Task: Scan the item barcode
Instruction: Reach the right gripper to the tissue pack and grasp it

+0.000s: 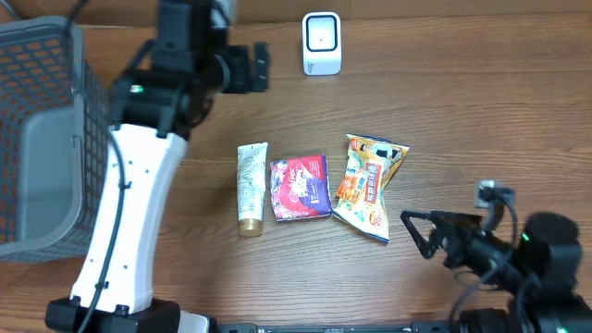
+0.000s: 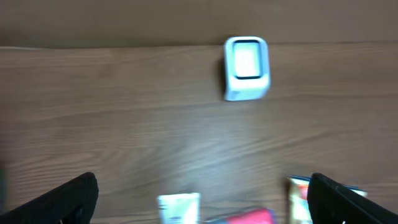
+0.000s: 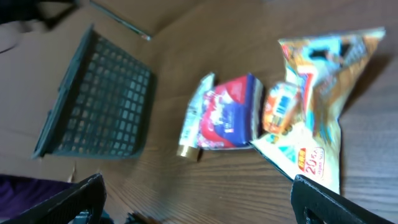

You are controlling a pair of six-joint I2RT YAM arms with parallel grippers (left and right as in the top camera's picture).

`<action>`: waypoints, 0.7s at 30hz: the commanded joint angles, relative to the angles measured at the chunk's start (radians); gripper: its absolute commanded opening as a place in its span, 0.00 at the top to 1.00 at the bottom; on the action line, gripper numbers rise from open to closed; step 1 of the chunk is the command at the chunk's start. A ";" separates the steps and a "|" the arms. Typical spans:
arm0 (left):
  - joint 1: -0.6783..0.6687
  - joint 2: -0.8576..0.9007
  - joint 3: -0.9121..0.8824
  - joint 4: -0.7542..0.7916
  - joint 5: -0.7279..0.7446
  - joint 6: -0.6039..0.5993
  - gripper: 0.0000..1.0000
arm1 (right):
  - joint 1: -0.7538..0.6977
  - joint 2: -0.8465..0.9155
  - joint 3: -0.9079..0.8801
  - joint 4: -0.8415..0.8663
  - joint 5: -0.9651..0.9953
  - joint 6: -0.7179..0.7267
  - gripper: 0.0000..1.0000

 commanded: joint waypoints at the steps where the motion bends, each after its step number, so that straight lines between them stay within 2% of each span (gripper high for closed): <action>1: 0.052 -0.002 0.014 -0.006 0.085 0.170 0.00 | 0.027 0.094 -0.117 0.108 -0.016 0.108 0.17; 2: 0.068 -0.002 0.014 -0.006 0.117 0.217 0.00 | 0.063 0.148 -0.159 0.206 -0.024 0.160 0.18; 7: 0.094 -0.002 0.014 -0.006 0.100 0.260 0.00 | 0.241 0.312 -0.182 0.469 0.012 0.281 0.18; 13: 0.111 0.004 0.013 -0.004 0.099 0.279 0.00 | 0.498 0.530 -0.182 0.631 0.319 0.410 0.18; 18: 0.121 0.018 0.013 -0.010 0.099 0.287 0.00 | 0.560 0.723 -0.177 0.820 0.362 0.419 0.18; 21: 0.121 0.027 0.013 -0.013 0.099 0.294 0.00 | 0.560 0.782 -0.154 0.842 0.377 0.411 0.18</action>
